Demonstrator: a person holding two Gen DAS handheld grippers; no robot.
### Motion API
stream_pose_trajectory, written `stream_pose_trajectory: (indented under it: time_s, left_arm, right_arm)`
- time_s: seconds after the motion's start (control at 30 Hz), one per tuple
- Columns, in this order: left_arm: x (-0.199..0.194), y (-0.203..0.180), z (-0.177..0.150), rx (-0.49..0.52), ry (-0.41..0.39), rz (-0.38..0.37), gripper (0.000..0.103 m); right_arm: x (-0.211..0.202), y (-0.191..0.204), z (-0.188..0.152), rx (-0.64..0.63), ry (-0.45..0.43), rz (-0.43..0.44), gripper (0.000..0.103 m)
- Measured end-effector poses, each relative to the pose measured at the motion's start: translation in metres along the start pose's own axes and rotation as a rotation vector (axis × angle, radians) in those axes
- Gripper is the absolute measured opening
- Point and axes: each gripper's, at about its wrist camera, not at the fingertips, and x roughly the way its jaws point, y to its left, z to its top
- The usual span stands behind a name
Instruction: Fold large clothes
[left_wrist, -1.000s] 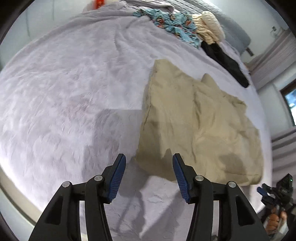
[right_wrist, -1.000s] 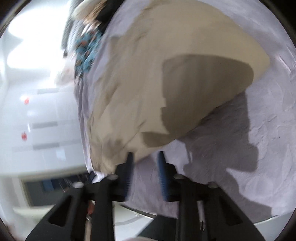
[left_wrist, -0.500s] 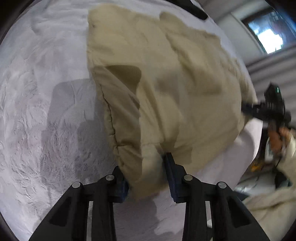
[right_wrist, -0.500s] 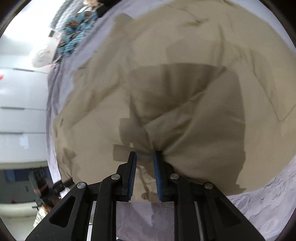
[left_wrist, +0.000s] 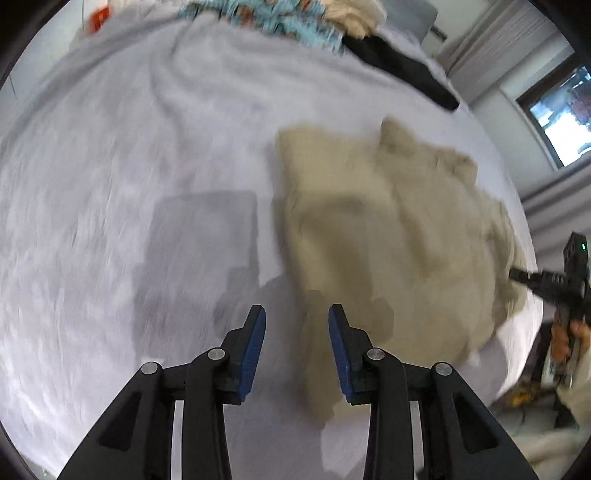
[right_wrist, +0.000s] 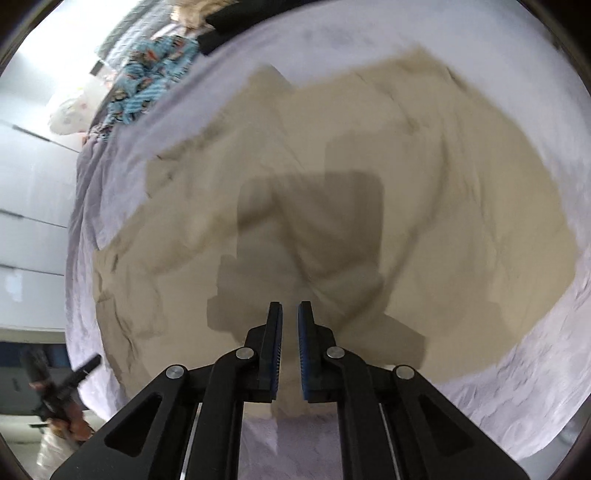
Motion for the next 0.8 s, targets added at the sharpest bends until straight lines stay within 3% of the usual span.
stream_pose_trajectory:
  time_s: [0.1,0.2,0.3,0.37,0.57,0.8]
  left_arm:
    - [0.022,-0.014,0.019,-0.036,-0.017,0.033,0.037]
    - [0.065,-0.014,0.028,-0.085,0.023,0.151,0.037]
    - [0.091,-0.011,0.031,-0.157,0.053,0.167,0.037]
    - [0.093,-0.013,0.032,-0.167,0.044,0.211,0.047]
    - [0.077,-0.024,0.029,-0.214,0.033,0.307,0.048]
    - [0.037,-0.041,0.009,-0.242,0.036,0.338,0.048]
  right_arm:
    - [0.01,0.018,0.014,-0.038,-0.01,-0.02,0.012]
    - [0.03,0.028,0.027,-0.075,0.01,-0.069,0.012]
    - [0.051,0.02,0.039,-0.065,0.044,-0.095,0.011]
    - [0.066,0.017,0.05,-0.044,0.06,-0.076,0.011]
    - [0.073,0.01,0.072,-0.046,0.12,-0.05,0.011]
    - [0.049,0.008,0.061,-0.059,0.177,-0.029,0.016]
